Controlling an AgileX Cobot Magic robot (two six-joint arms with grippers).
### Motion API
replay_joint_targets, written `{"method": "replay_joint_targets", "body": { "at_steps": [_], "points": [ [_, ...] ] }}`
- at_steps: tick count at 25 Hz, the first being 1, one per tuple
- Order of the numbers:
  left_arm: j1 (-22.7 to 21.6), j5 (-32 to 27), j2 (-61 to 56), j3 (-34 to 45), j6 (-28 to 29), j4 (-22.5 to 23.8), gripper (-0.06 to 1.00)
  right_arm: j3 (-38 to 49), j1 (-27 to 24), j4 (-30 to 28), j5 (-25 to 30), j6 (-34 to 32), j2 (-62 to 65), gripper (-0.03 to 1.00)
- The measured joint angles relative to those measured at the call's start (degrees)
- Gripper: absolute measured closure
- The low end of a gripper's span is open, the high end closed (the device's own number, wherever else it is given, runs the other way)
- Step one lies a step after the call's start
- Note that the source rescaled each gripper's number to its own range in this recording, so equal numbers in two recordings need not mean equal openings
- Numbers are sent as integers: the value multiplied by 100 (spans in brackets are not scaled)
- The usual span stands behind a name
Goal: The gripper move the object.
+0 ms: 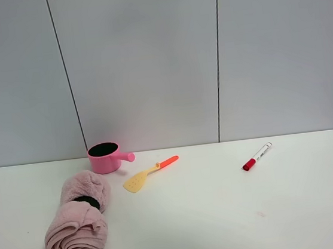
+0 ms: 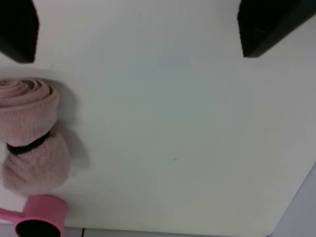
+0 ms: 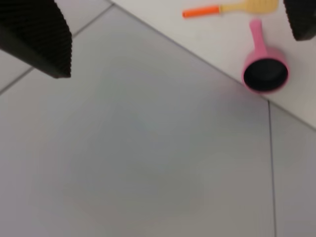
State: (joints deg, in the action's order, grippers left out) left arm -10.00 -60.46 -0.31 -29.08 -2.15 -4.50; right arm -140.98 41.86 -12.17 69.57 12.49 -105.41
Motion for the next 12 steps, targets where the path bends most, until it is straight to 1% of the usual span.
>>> {"method": "replay_joint_targets", "body": {
  "at_steps": [4, 8, 10, 12],
  "points": [
    [0, 0, 0, 0, 0, 0, -6, 1413, 0, 6, 6, 0, 531, 5],
    [0, 0, 0, 0, 0, 0, -6, 3104, 0, 114, -12, -141, 1189, 5],
    [0, 0, 0, 0, 0, 0, -6, 3988, 0, 150, -266, -250, 1592, 5],
    [0, 0, 0, 0, 0, 0, -6, 4784, 0, 182, -632, -358, 2092, 5]
  ]
}}
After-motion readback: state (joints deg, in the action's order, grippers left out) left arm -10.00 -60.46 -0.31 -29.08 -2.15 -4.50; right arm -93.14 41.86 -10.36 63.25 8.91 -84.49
